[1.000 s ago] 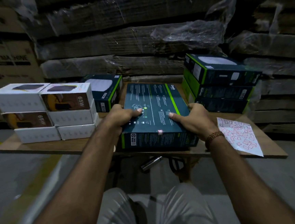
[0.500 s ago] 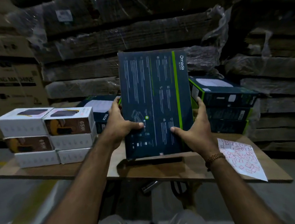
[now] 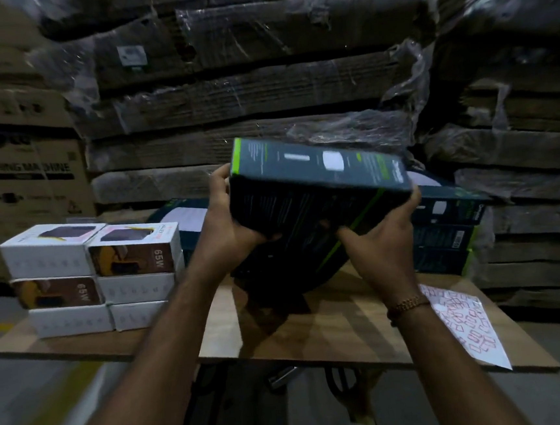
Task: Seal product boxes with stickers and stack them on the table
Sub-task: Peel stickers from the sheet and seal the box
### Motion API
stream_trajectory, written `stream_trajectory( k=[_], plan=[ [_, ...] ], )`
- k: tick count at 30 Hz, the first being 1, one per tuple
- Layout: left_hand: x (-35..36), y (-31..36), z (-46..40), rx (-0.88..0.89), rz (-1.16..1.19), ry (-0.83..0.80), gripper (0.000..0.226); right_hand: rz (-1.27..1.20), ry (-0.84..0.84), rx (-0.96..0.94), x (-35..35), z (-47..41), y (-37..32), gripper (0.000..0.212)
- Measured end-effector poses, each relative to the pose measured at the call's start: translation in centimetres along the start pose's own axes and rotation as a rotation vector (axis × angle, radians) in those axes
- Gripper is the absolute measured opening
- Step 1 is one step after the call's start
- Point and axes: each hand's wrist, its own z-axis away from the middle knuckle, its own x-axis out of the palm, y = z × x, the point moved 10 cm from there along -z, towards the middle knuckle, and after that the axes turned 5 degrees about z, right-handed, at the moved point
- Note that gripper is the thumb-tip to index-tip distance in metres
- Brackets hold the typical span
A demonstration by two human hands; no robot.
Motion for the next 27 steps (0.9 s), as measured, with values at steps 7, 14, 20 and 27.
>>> stream_trajectory(
  k=[7,14,20,27],
  plan=[
    [-0.1,1.9,3.5,0.017,0.111,0.005,0.097,0.029,0.006,-0.201,-2.0,1.6,-1.6,0.122],
    [0.8,-1.0,6.2,-0.082,0.043,-0.110,0.096,0.172,0.008,-0.213,-2.2,4.8,0.4,0.108],
    [0.9,-1.3,7.6,-0.056,0.041,-0.069,0.097,0.224,-0.046,-0.174,-1.7,5.8,1.7,0.106],
    [1.9,-1.3,9.0,-0.019,0.027,0.158,0.090,0.048,0.083,0.111,-1.7,5.2,3.3,0.102]
  ],
)
